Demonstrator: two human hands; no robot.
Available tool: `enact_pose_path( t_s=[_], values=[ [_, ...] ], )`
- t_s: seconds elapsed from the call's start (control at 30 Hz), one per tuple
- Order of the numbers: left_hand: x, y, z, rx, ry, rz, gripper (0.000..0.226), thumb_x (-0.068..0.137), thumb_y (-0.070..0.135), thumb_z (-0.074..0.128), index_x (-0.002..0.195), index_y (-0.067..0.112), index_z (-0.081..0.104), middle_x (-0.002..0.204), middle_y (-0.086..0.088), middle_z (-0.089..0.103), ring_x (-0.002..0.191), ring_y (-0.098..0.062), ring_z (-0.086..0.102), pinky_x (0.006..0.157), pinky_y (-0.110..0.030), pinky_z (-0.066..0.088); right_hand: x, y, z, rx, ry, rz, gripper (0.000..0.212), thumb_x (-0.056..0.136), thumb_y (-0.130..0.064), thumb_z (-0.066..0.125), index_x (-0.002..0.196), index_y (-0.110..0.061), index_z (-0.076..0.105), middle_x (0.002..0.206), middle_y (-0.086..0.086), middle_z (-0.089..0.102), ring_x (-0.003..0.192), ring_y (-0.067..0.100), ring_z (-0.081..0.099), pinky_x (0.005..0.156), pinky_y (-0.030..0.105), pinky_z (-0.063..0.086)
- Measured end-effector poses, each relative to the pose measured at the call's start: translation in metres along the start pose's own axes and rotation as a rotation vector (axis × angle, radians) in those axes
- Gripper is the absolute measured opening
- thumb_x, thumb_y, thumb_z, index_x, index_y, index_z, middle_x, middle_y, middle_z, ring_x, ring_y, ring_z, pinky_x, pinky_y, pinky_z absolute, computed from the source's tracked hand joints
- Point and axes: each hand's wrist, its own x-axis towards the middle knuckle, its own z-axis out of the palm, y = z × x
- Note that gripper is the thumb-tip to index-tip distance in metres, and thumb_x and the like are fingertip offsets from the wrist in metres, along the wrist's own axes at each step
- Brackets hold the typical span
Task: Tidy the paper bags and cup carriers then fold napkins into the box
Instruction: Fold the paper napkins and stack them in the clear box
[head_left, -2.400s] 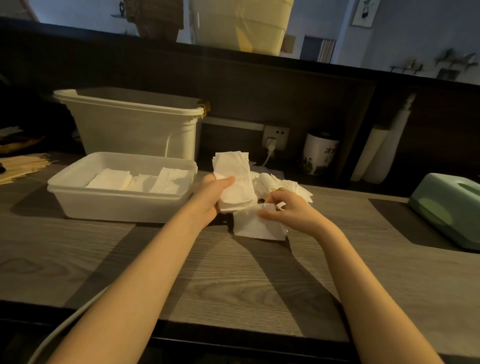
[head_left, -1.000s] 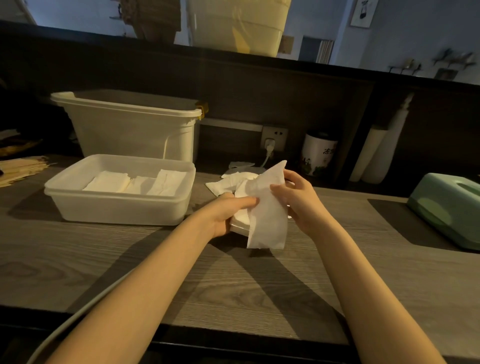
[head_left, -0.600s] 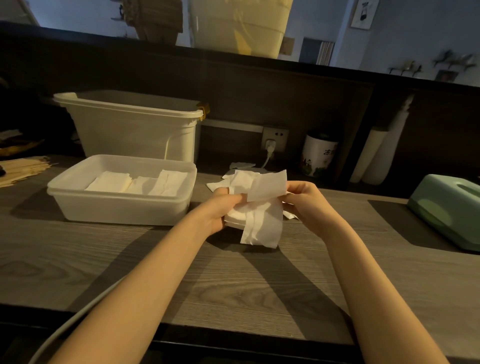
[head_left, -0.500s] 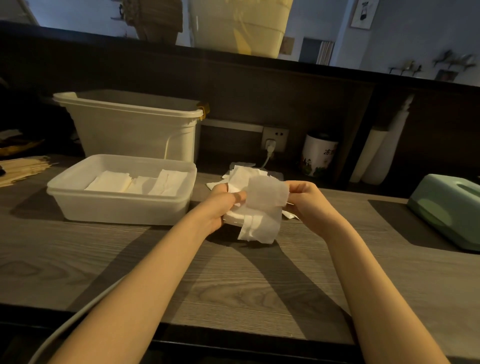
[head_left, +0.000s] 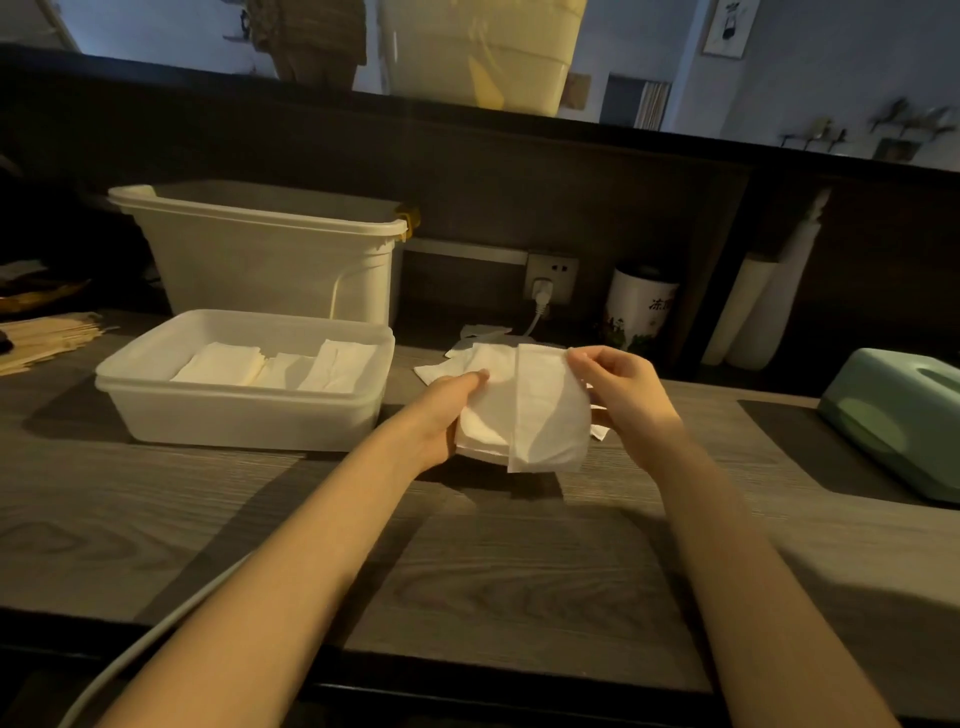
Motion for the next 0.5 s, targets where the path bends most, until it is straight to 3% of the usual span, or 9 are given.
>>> enact_pose_path(
  t_s=[0.23, 0.3, 0.37, 0.5],
  values=[
    [0.005, -0.005, 0.01, -0.017, 0.004, -0.013, 0.049, 0.093, 0.055, 0.035, 0.124, 0.02, 0.049, 0.102, -0.008, 0.065, 0.092, -0.026, 0.063, 0.074, -0.039, 0.052, -0.003, -0.005, 0.008, 0.237, -0.082, 0.101, 0.016, 0.095, -0.03, 0.051, 0.097, -0.019, 0.061, 0.094, 0.003, 0.066, 0.085, 0.018, 0.067, 0.062, 0.026, 0.057],
    [0.006, -0.005, 0.011, 0.012, -0.033, 0.015, 0.054, 0.094, 0.059, 0.027, 0.123, 0.021, 0.051, 0.094, -0.005, 0.065, 0.084, -0.022, 0.063, 0.068, -0.034, 0.052, -0.002, -0.001, 0.015, 0.194, -0.051, 0.132, 0.021, 0.095, -0.032, 0.052, 0.102, -0.015, 0.06, 0.098, 0.006, 0.067, 0.09, 0.022, 0.067, 0.069, 0.031, 0.057],
    [0.006, -0.007, 0.011, 0.015, -0.113, 0.014, 0.059, 0.09, 0.065, 0.021, 0.122, 0.026, 0.052, 0.101, -0.006, 0.066, 0.09, -0.024, 0.065, 0.072, -0.035, 0.055, 0.001, 0.004, 0.021, 0.062, 0.026, 0.103, 0.025, 0.094, -0.034, 0.052, 0.106, -0.012, 0.06, 0.099, 0.006, 0.066, 0.09, 0.022, 0.067, 0.069, 0.031, 0.056],
    [0.007, -0.009, 0.01, 0.044, -0.176, 0.048, 0.055, 0.087, 0.067, 0.029, 0.119, 0.028, 0.052, 0.11, -0.005, 0.066, 0.098, -0.025, 0.065, 0.082, -0.04, 0.055, 0.004, 0.011, 0.028, -0.067, 0.115, 0.027, 0.022, 0.094, -0.034, 0.053, 0.104, -0.016, 0.06, 0.098, 0.003, 0.063, 0.088, 0.018, 0.063, 0.066, 0.027, 0.053]
  ],
)
